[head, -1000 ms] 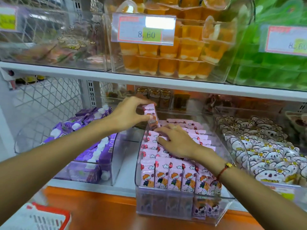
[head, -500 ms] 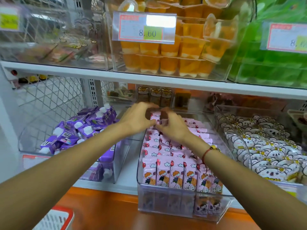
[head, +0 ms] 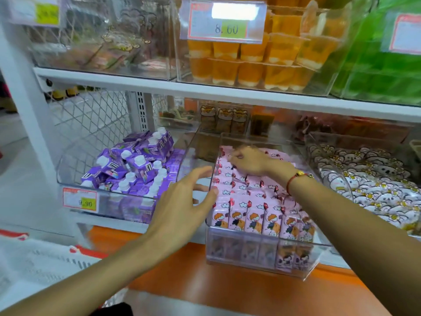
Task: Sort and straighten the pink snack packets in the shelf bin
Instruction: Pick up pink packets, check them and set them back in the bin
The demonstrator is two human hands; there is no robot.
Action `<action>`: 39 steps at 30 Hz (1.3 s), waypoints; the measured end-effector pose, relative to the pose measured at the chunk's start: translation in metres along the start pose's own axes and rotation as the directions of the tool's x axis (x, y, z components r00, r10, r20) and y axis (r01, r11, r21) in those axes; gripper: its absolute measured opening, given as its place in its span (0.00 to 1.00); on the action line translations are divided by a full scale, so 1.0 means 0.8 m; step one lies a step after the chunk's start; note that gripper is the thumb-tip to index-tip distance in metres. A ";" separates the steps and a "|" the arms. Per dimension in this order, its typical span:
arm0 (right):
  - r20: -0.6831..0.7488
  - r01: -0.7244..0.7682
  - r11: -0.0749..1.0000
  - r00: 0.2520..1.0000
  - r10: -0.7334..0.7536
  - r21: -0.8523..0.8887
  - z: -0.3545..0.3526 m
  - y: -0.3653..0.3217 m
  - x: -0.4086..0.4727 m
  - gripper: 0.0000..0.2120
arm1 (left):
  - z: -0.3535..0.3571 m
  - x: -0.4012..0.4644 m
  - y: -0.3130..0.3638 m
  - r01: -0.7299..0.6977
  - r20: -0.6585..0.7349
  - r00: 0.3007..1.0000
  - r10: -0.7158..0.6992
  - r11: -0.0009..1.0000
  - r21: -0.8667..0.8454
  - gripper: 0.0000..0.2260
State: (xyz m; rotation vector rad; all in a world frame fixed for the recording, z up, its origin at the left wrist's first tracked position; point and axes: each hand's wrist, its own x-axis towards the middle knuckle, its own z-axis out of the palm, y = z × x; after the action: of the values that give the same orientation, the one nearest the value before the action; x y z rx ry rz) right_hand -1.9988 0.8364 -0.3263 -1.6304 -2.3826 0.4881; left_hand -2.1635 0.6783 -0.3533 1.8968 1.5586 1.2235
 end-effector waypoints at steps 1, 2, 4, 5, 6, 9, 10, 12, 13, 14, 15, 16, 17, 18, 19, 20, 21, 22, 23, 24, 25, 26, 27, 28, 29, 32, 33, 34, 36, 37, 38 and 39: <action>0.022 0.011 1.000 1.000 -0.011 -0.014 -0.004 -0.001 -0.006 0.15 | 0.002 -0.001 0.000 0.002 -0.015 1.000 -0.002 1.000 -0.017 0.15; 0.015 0.037 0.998 0.999 -0.036 -0.041 -0.005 0.000 -0.009 0.13 | 0.003 -0.002 -0.001 0.008 -0.023 1.000 -0.008 1.000 -0.025 0.16; -0.077 0.074 0.992 0.994 -0.082 -0.103 -0.006 0.001 -0.017 0.15 | 0.005 0.000 -0.003 0.014 -0.019 1.000 -0.015 1.000 -0.024 0.15; -0.111 0.082 0.991 0.989 -0.094 -0.110 -0.004 0.001 -0.020 0.15 | 0.005 0.001 -0.003 0.018 -0.014 1.000 -0.019 1.000 -0.017 0.15; -0.126 0.084 0.991 0.987 -0.096 -0.103 0.001 0.002 -0.022 0.13 | 0.004 0.002 -0.004 0.026 -0.012 1.000 -0.026 1.000 -0.005 0.14; -0.148 0.029 0.998 0.988 -0.037 -0.057 0.009 0.000 -0.021 0.11 | 0.001 0.003 -0.004 0.045 -0.023 0.999 -0.044 0.998 0.038 0.14; -0.173 0.017 1.000 0.985 -0.020 -0.023 0.010 -0.002 -0.020 0.08 | 0.001 0.004 -0.003 0.055 -0.024 0.998 -0.054 0.998 0.043 0.14; -0.212 0.008 0.997 0.977 0.009 0.077 0.011 -0.006 -0.018 0.03 | -0.001 0.006 -0.003 0.081 -0.019 0.997 -0.080 0.996 0.026 0.14; -0.224 0.005 0.992 0.974 0.024 0.126 0.010 -0.008 -0.017 0.06 | -0.001 0.006 -0.003 0.089 -0.015 0.996 -0.088 0.996 0.012 0.14; -0.238 0.010 0.983 0.971 0.035 0.183 0.009 -0.010 -0.017 0.08 | -0.001 0.007 -0.003 0.092 -0.012 0.996 -0.092 0.996 -0.003 0.13; -0.258 0.022 0.969 0.965 0.045 0.248 0.009 -0.011 -0.017 0.08 | -0.001 0.007 -0.003 0.092 -0.009 0.996 -0.092 0.996 -0.016 0.13; -0.286 0.038 0.946 0.957 0.059 0.323 0.008 -0.012 -0.018 0.07 | -0.001 0.007 -0.002 0.094 -0.007 0.995 -0.095 0.995 -0.029 0.13; -0.316 0.051 0.910 0.945 0.090 0.411 0.006 -0.014 -0.018 0.04 | -0.001 0.006 -0.002 0.100 -0.006 0.995 -0.101 0.994 -0.042 0.13; -0.350 0.068 0.862 0.928 0.130 0.502 0.004 -0.018 -0.020 0.02 | -0.001 0.007 -0.002 0.107 -0.004 0.994 -0.107 0.993 -0.057 0.13; -0.384 0.093 0.806 0.907 0.175 0.585 0.001 -0.023 -0.022 0.02 | -0.001 0.007 -0.002 0.110 -0.002 0.994 -0.111 0.991 -0.070 0.13; -0.424 0.129 0.750 0.880 0.215 0.648 -0.003 -0.027 -0.025 0.02 | -0.001 0.008 -0.002 0.114 0.002 0.993 -0.114 0.990 -0.079 0.13; -0.471 0.171 0.702 0.844 0.258 0.691 -0.007 -0.031 -0.029 0.01 | -0.002 0.008 -0.002 0.119 0.009 0.993 -0.119 0.989 -0.085 0.12; -0.510 0.206 0.663 0.804 0.305 0.720 -0.012 -0.035 -0.036 0.01 | -0.002 0.009 -0.002 0.124 0.015 0.992 -0.123 0.988 -0.095 0.12; -0.530 0.229 0.623 0.770 0.355 0.748 -0.016 -0.037 -0.044 0.02 | -0.002 0.009 -0.002 0.127 0.019 0.992 -0.126 0.986 -0.111 0.12; -0.532 0.252 0.570 0.747 0.399 0.782 -0.019 -0.039 -0.054 0.03 | -0.003 0.009 -0.001 0.129 0.015 0.992 -0.128 0.983 -0.128 0.12; -0.523 0.276 0.514 0.735 0.432 0.812 -0.022 -0.038 -0.065 0.03 | -0.003 0.010 0.000 0.127 0.003 0.992 -0.128 0.983 -0.136 0.11; -0.515 0.298 0.467 0.726 0.456 0.833 -0.024 -0.038 -0.078 0.03 | -0.004 0.011 0.002 0.117 -0.019 0.993 -0.120 0.985 -0.125 0.10; -0.509 0.314 0.430 0.715 0.479 0.846 -0.025 -0.037 -0.093 0.03 | -0.006 0.013 0.005 0.093 -0.051 0.994 -0.098 0.990 -0.103 0.10; -0.499 0.326 0.394 0.705 0.504 0.859 -0.026 -0.035 -0.108 0.02 | -0.009 0.015 0.009 0.048 -0.090 0.994 -0.055 0.995 -0.082 0.11; -0.490 0.337 0.363 0.695 0.527 0.869 -0.026 -0.033 -0.124 0.02 | -0.012 0.018 0.014 -0.013 -0.125 0.992 0.005 0.998 -0.064 0.11; -0.479 0.360 0.316 0.686 0.547 0.878 -0.029 -0.026 -0.163 0.04 | -0.017 0.024 0.038 -0.168 -0.141 0.976 0.164 0.986 -0.017 0.13; -0.465 0.354 0.302 0.702 0.539 0.885 -0.029 -0.023 -0.173 0.05 | -0.015 0.025 0.047 -0.192 -0.106 0.976 0.190 0.981 -0.010 0.14; -0.434 0.334 0.278 0.732 0.525 0.901 -0.029 -0.022 -0.182 0.04 | -0.010 0.023 0.053 -0.203 -0.059 0.978 0.202 0.979 -0.009 0.15; -0.345 0.271 0.218 0.805 0.482 0.938 -0.028 -0.021 -0.195 0.03 | 0.003 0.015 0.062 -0.189 0.032 0.981 0.190 0.981 -0.031 0.17; -0.312 0.245 0.200 0.830 0.463 0.949 -0.026 -0.021 -0.200 0.04 | 0.009 0.009 0.063 -0.172 0.068 0.982 0.176 0.983 -0.063 0.17; -0.295 0.228 0.196 0.843 0.450 0.954 -0.023 -0.022 -0.204 0.04 | 0.014 0.003 0.062 -0.154 0.098 0.981 0.165 0.982 -0.114 0.15; -0.288 0.216 0.206 0.849 0.443 0.954 -0.020 -0.022 -0.206 0.04 | 0.018 -0.001 0.060 -0.131 0.124 0.981 0.152 0.977 -0.169 0.13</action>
State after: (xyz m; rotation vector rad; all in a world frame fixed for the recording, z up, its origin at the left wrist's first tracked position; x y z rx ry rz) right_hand -1.9479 0.6793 -0.3029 -1.0194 -0.9558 1.1235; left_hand -2.1237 0.6659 -0.3249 1.9692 1.2357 1.2099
